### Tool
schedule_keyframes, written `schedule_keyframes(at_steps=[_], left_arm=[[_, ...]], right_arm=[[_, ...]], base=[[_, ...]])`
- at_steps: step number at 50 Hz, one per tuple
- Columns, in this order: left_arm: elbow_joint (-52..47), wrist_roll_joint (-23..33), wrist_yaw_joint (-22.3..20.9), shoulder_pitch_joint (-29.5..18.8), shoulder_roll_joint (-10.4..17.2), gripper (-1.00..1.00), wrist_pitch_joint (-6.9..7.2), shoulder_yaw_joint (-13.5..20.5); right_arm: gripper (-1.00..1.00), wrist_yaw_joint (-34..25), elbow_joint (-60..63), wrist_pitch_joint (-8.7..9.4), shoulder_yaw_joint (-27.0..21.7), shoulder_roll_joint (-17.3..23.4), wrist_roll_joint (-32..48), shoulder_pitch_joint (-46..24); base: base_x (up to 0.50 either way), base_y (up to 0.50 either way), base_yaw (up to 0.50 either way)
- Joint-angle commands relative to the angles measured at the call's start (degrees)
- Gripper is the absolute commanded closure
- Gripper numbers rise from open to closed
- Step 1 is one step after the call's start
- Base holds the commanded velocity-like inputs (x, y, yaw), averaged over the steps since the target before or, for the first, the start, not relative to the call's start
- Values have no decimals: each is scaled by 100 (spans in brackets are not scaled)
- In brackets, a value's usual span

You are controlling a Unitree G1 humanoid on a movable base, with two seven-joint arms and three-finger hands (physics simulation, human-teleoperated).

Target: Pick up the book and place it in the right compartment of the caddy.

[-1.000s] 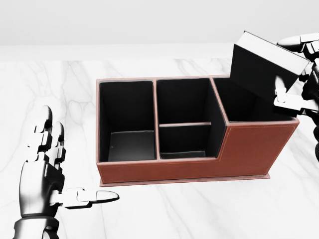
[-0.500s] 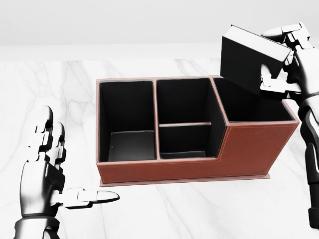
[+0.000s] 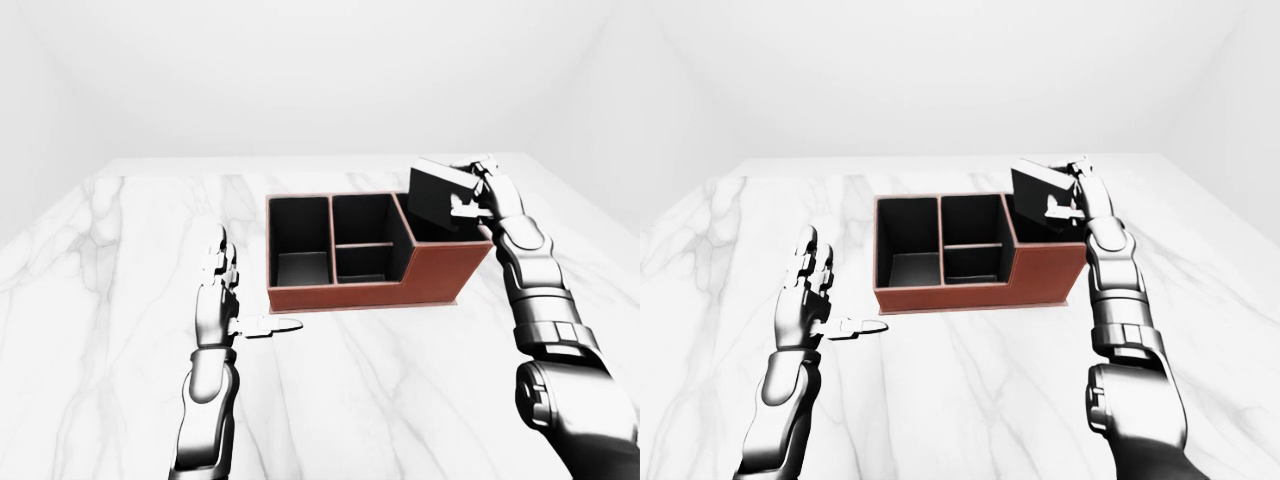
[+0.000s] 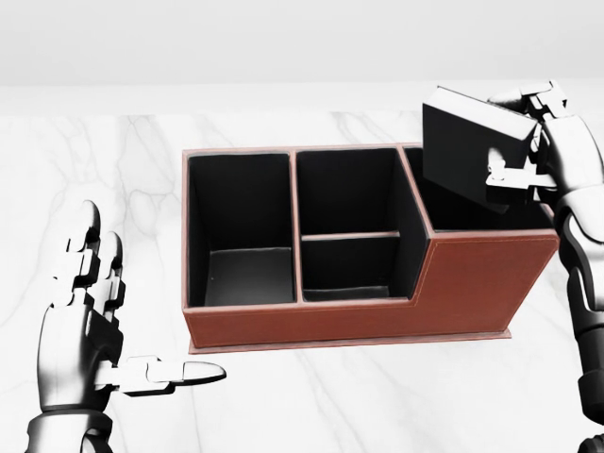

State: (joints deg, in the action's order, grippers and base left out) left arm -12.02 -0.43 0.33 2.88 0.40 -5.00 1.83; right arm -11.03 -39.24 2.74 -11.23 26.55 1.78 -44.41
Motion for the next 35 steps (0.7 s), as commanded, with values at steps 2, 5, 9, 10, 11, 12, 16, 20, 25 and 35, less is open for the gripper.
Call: schedule_keyframes(at_steps=[2,5,9,10,11,12,16,20,25,35], left_arm=[[45,-112,-79,11,-9,-100,0,-5],[24,-105,-77,15,-10,-100,0,-14],[25,-104,-76,13,-11,-100,0,-15],[12,-102,-76,19,-12,-100,0,-18],[13,-103,-77,17,-12,-100,0,-18],[15,-103,-77,16,-11,-100,0,-17],[9,-102,-78,12,-10,-100,0,-16],[26,-98,-79,5,-9,-100,0,-17],[22,-90,-76,10,-13,-100,0,-24],[44,-94,-77,0,-11,-100,0,-23]], right_arm=[[100,150,-248,-93,-185,162,-347,-195],[100,140,-329,-160,-191,191,-346,-195],[100,153,-470,-261,-184,219,-315,-212],[100,155,-520,-296,-179,221,-308,-218],[100,159,-581,-337,-178,225,-302,-228],[100,160,-598,-345,-176,226,-301,-234],[100,170,-695,-393,-169,233,-294,-270],[100,161,-756,-443,-159,233,-298,-292],[100,153,-864,-522,-146,235,-289,-331],[100,60,-1394,-774,-113,268,-295,-613]], base=[[0,0,0],[0,0,0],[0,0,0],[0,0,0],[0,0,0],[0,0,0],[0,0,0],[0,0,0],[0,0,0],[0,0,0]])
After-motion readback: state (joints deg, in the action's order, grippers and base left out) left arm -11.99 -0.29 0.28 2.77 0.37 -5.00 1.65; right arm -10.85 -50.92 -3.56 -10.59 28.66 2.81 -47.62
